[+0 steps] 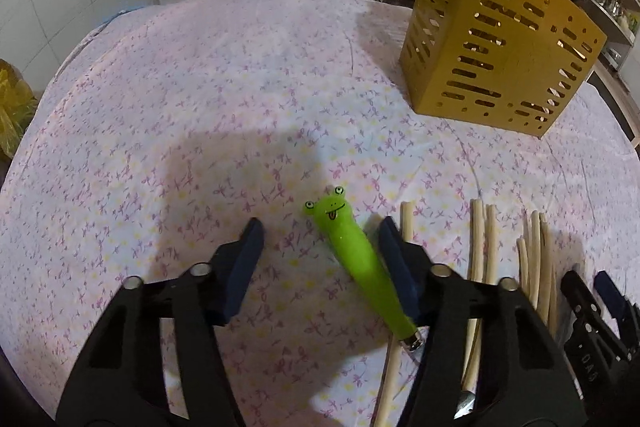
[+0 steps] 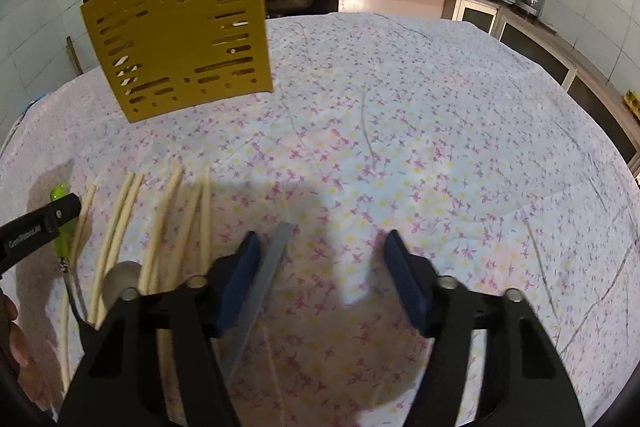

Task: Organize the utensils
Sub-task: 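Close the left tool on the green frog fork while the right tool grasps the blue spoon, then lift the fork with the left tool into the yellow holder while the right tool inserts the spoon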

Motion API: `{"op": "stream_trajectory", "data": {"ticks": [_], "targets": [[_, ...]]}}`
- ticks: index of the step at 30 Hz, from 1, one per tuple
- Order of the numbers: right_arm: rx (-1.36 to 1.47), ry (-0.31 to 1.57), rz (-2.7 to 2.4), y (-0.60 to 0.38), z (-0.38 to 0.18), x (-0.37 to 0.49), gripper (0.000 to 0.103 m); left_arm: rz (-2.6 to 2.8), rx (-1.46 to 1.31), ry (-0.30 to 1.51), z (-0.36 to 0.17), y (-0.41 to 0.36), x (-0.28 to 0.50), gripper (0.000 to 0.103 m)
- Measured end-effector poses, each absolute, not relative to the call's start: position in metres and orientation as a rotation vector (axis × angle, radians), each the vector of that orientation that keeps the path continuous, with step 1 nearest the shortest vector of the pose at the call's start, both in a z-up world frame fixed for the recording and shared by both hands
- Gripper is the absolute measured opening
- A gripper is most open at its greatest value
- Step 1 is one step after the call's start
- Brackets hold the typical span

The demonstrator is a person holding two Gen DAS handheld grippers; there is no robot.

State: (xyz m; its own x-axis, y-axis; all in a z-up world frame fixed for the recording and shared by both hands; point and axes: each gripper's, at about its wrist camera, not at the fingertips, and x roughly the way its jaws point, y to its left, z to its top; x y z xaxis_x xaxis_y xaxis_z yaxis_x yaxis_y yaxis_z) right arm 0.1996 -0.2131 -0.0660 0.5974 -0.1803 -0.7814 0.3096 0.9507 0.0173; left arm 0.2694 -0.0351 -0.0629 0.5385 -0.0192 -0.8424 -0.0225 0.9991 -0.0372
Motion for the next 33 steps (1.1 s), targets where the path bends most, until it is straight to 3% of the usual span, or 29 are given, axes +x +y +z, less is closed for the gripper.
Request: {"op": "stream_trajectory", "data": {"ticks": [5,10,18,33], "targets": [[0.146,0.884,-0.300,-0.203,-0.066,0.202,0.042,-0.039,-0.056,1.030,-0.062,-0.037,0.274,0.036],[0.170,0.889,-0.290,-0.204,-0.064,0.203,0.034,-0.043,-0.052,1.049,-0.061,-0.040,0.275,0.032],[0.198,0.891,-0.265,-0.208,-0.063,0.211,0.012,-0.059,-0.056,1.052,-0.060,-0.040,0.278,0.020],[0.235,0.812,-0.206,-0.222,-0.050,0.211,0.007,-0.108,-0.033,0.918,-0.026,-0.038,0.275,0.019]]}}
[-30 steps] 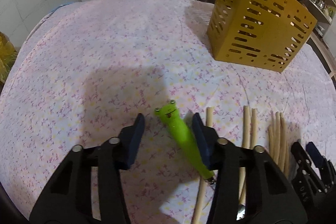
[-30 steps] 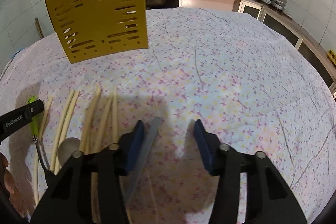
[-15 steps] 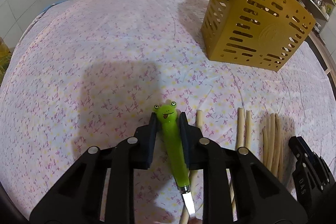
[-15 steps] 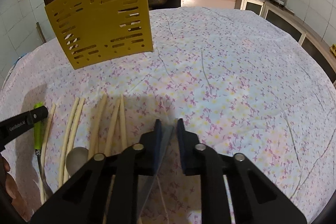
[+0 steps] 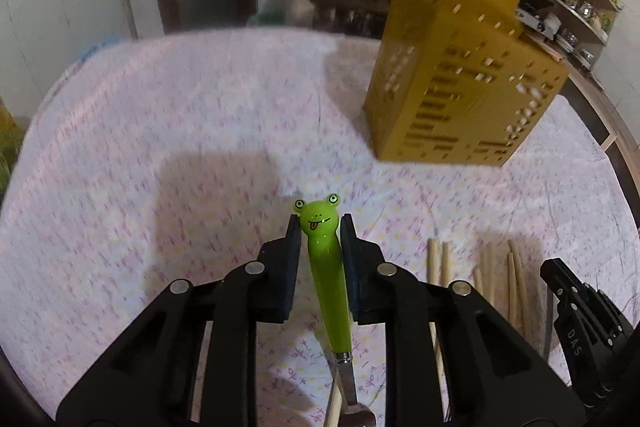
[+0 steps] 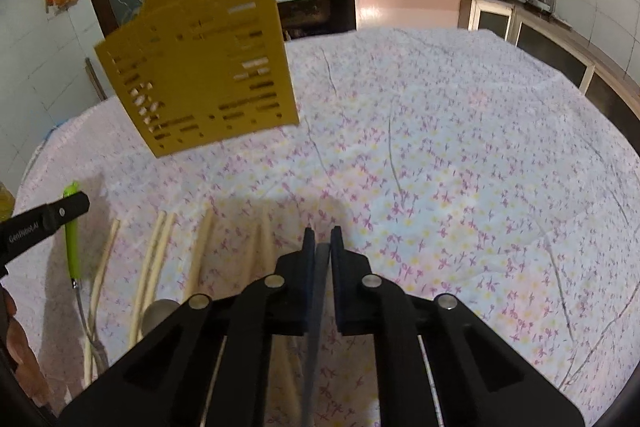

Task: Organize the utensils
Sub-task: 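Lift the fork with the left tool into the yellow holder while the right tool inserts the spoon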

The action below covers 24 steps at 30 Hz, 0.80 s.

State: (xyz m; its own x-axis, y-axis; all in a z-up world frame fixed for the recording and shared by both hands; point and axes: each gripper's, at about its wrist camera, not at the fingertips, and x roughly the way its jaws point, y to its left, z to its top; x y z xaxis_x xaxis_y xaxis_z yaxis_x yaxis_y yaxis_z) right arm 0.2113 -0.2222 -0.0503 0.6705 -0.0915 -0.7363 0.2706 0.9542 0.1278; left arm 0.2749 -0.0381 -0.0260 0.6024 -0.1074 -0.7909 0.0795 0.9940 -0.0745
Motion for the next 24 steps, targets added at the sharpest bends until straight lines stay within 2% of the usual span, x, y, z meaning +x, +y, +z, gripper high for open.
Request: {"op": "stream_trajectory", "data": {"ticks": [12,24], "targets": [[0.215,0.600,-0.182,-0.227,0.002,0.191,0.007,-0.185,-0.031,0.708,0.034,-0.040,0.240,0.018],[0.170,0.434,-0.168,-0.230,0.037,0.177,0.007,-0.239,-0.002,0.567,0.068,-0.041,0.214,0.017]]}}
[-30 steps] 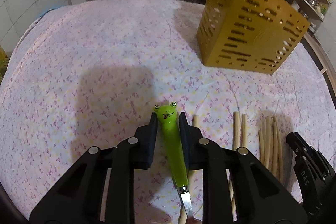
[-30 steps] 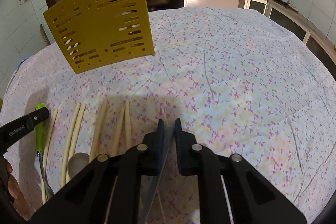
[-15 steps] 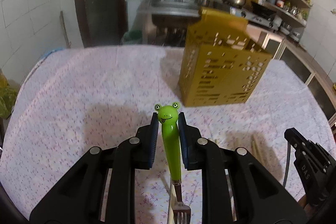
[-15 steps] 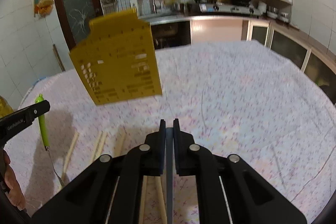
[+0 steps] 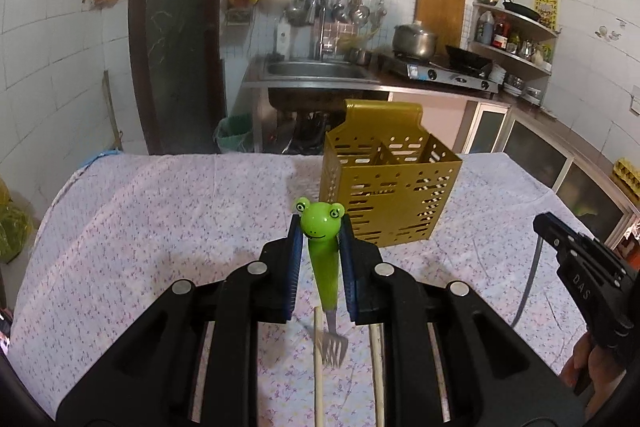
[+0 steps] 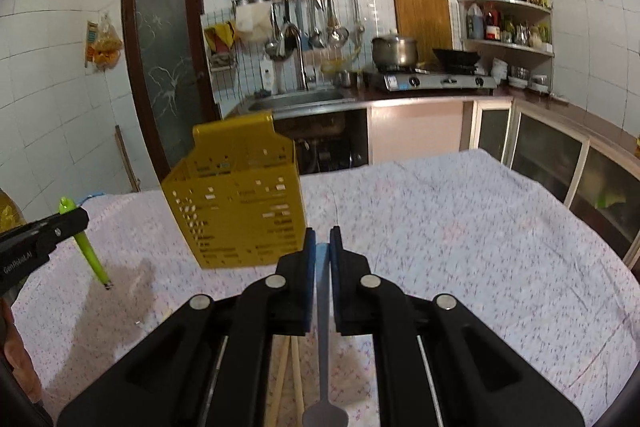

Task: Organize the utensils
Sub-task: 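Lift the fork with the left tool into the yellow holder while the right tool inserts the spoon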

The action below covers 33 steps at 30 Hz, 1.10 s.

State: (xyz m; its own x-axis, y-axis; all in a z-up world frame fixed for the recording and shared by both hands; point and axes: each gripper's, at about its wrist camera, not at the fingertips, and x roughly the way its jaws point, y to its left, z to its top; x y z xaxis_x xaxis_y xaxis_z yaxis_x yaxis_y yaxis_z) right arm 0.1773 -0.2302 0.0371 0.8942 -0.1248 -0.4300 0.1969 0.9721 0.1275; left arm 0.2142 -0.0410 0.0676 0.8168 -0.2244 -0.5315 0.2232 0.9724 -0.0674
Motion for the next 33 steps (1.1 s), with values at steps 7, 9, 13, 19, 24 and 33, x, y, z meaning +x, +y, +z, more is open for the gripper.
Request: {"op": "stream_trajectory", "data": {"ticks": [7,9,13,19,24,33], "targets": [[0.145,0.370,-0.154,-0.224,0.046,0.171,0.007,-0.249,-0.002,0.537,0.070,-0.040,0.213,0.017],[0.141,0.352,-0.153,-0.224,0.049,0.170,0.007,-0.253,-0.008,0.531,0.072,-0.040,0.213,0.017],[0.142,0.320,-0.151,-0.225,0.056,0.170,0.007,-0.261,-0.017,0.506,0.084,-0.041,0.211,0.017],[0.139,0.265,-0.145,-0.229,0.084,0.183,0.007,-0.255,-0.027,0.459,0.114,-0.047,0.217,0.017],[0.113,0.204,-0.142,-0.229,0.123,0.200,0.007,-0.244,-0.049,0.405,0.151,-0.056,0.240,0.017],[0.105,0.107,-0.119,-0.225,0.187,0.242,0.007,-0.215,-0.080,0.330,0.193,-0.079,0.298,0.017]]}}
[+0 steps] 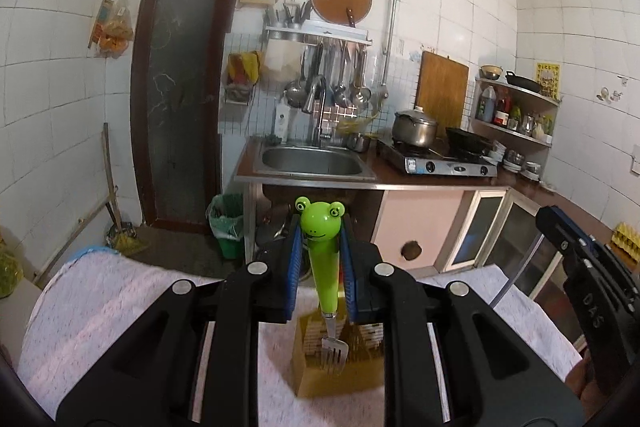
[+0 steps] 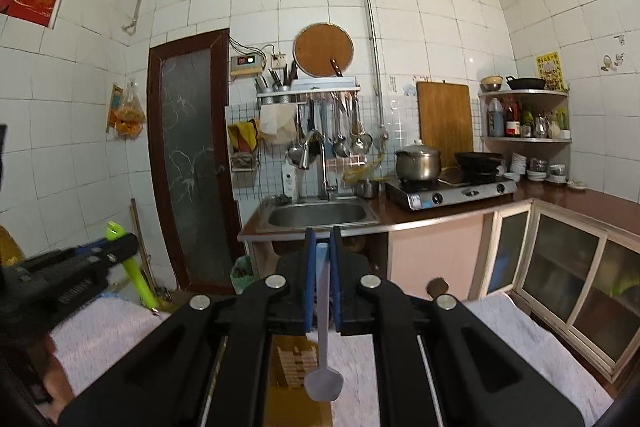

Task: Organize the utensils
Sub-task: 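Lift the fork with the left tool into the yellow holder while the right tool inserts the spoon, then open both tools to release the fork and spoon in the holder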

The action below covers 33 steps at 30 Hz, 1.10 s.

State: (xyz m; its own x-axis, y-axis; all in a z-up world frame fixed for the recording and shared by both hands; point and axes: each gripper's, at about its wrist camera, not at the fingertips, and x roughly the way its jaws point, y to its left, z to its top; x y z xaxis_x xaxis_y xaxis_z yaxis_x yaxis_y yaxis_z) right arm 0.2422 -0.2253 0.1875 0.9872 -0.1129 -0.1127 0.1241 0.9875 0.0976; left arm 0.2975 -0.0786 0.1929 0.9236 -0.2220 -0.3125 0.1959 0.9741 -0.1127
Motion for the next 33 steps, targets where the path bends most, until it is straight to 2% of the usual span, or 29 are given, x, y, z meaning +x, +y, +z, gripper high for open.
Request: {"op": "stream_trajectory", "data": {"ticks": [4,13,18,19,20,21,22,23,24,26,33], "targets": [[0.114,0.122,-0.099,-0.222,0.189,0.267,0.007,-0.200,-0.052,0.333,0.182,-0.090,0.323,0.017],[0.133,0.281,-0.082,-0.227,0.116,0.326,0.007,-0.198,-0.077,0.463,0.110,-0.084,0.371,0.017],[0.105,0.338,-0.071,-0.225,0.097,0.333,0.008,-0.178,-0.076,0.488,0.103,-0.072,0.364,0.017],[0.094,0.338,-0.074,-0.224,0.100,0.329,0.010,-0.173,-0.072,0.478,0.108,-0.068,0.357,0.022],[0.092,0.338,-0.077,-0.224,0.103,0.326,0.029,-0.161,-0.061,0.468,0.113,-0.065,0.351,0.029],[0.094,0.333,-0.078,-0.224,0.106,0.320,0.061,-0.146,-0.051,0.454,0.119,-0.061,0.342,0.050],[0.103,0.318,-0.083,-0.227,0.112,0.310,0.068,-0.137,-0.047,0.440,0.124,-0.058,0.337,0.070],[0.106,0.307,-0.092,-0.230,0.116,0.302,0.069,-0.124,-0.044,0.415,0.130,-0.052,0.327,0.079],[0.103,0.305,-0.100,-0.231,0.120,0.297,0.069,-0.107,-0.038,0.387,0.137,-0.045,0.314,0.082],[0.105,0.311,-0.116,-0.238,0.125,0.278,0.070,-0.102,-0.040,0.381,0.147,-0.035,0.299,0.098],[0.102,0.347,-0.152,-0.246,0.113,0.219,0.072,-0.092,-0.045,0.428,0.142,-0.009,0.255,0.098]]}}
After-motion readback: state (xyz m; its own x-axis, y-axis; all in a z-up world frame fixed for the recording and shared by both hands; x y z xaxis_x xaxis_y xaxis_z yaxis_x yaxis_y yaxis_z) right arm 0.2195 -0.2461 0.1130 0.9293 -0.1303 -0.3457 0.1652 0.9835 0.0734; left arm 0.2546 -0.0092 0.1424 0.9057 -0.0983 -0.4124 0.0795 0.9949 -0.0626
